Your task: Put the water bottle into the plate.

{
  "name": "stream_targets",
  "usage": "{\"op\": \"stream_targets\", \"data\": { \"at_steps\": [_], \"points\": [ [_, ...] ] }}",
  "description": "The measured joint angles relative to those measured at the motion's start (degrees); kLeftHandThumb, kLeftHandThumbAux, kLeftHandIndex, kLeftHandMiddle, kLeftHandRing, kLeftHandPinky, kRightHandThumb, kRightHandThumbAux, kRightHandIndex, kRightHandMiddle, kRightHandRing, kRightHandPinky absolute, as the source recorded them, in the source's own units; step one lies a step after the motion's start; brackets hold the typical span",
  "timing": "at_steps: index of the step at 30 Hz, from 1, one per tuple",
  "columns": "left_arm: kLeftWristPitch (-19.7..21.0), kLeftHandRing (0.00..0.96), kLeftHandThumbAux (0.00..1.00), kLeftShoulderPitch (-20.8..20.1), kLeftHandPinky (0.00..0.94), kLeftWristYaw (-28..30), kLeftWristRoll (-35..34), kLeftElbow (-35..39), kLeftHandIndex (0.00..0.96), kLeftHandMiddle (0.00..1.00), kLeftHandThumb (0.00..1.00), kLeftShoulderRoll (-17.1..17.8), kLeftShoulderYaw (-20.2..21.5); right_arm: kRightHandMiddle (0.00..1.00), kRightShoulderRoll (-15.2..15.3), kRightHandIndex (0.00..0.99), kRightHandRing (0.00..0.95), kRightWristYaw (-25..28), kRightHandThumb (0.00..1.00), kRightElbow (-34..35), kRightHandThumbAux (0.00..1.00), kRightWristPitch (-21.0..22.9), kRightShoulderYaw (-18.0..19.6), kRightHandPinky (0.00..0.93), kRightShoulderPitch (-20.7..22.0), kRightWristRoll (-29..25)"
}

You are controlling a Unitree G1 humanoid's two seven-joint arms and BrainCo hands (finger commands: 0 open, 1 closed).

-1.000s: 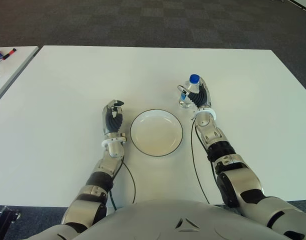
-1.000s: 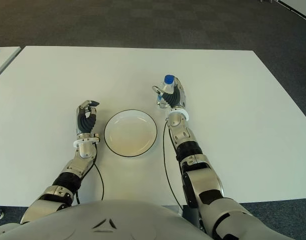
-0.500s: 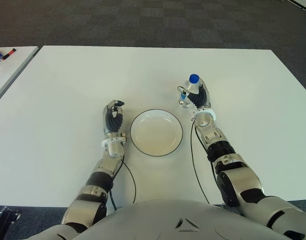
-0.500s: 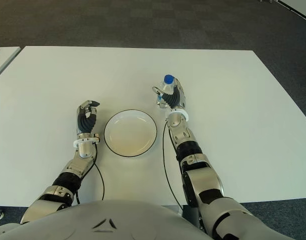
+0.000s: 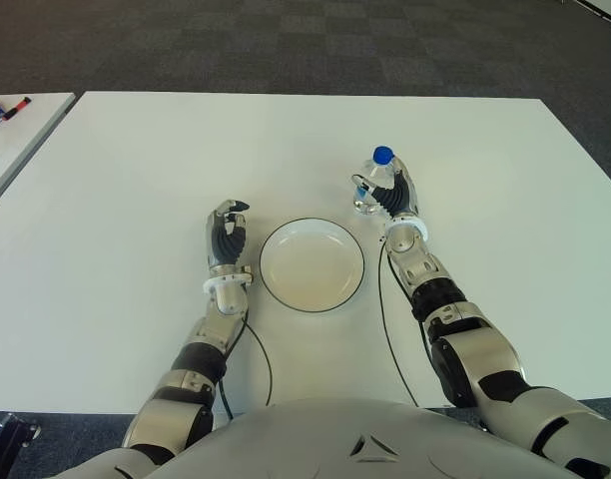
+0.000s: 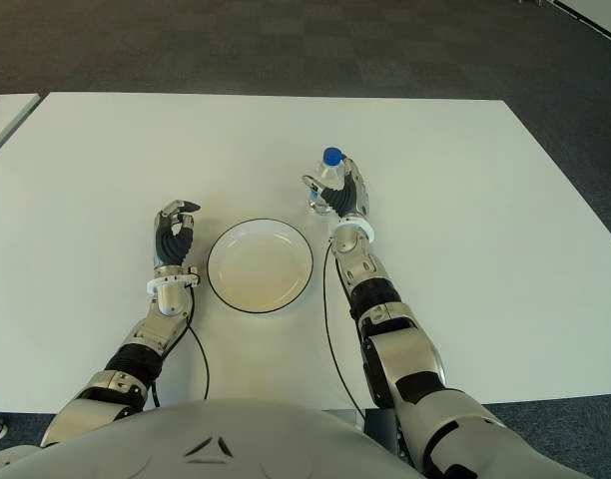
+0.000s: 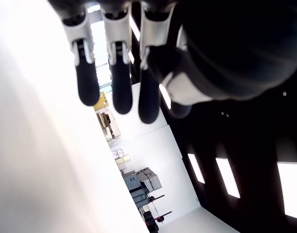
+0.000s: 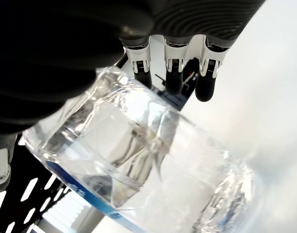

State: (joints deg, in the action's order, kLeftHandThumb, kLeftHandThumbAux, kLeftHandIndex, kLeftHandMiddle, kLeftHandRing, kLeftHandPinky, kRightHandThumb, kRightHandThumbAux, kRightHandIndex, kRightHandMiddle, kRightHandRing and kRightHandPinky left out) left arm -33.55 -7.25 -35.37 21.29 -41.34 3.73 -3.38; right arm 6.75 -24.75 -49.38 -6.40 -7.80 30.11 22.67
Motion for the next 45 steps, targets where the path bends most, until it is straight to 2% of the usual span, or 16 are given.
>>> {"op": "stream_targets", "data": {
  "at_steps": [14,25,31,45],
  "points": [
    [-0.5,0.347,0.674,0.0,0.361,0.0,0.2,-0.4,0.459,0.428,0.841,0.1,0.0,0.032,-0.1,0.000,0.066,0.2,0.499,-2.1,0.445,-1.3,-0.2,0.142,0.0,-0.5],
    [-0.5,0.335,0.670,-0.7,0.364,-3.3,2.5,-1.5,0.437,0.458,0.842,0.7,-0.3,0.035,-0.1,0.000,0.066,0.5,0.510,-3.3,0.449,-2.6,-0.2,0.148,0.1,-0.7],
    [-1.1,0.347,0.674,-0.8,0.378,-3.2,2.2,-1.9,0.460,0.425,0.841,0.7,-0.2,0.036,0.0,0.000,0.066,0.9,0.516,-4.1,0.449,-3.2,-0.2,0.149,0.1,-0.9],
    [-2.7,0.358,0.675,-0.7,0.385,-0.8,-0.1,-2.1,0.459,0.421,0.841,0.7,-0.1,0.046,-0.1,0.000,0.075,0.8,0.516,-5.3,0.446,-4.5,-0.2,0.158,0.1,-1.4]
  ]
}}
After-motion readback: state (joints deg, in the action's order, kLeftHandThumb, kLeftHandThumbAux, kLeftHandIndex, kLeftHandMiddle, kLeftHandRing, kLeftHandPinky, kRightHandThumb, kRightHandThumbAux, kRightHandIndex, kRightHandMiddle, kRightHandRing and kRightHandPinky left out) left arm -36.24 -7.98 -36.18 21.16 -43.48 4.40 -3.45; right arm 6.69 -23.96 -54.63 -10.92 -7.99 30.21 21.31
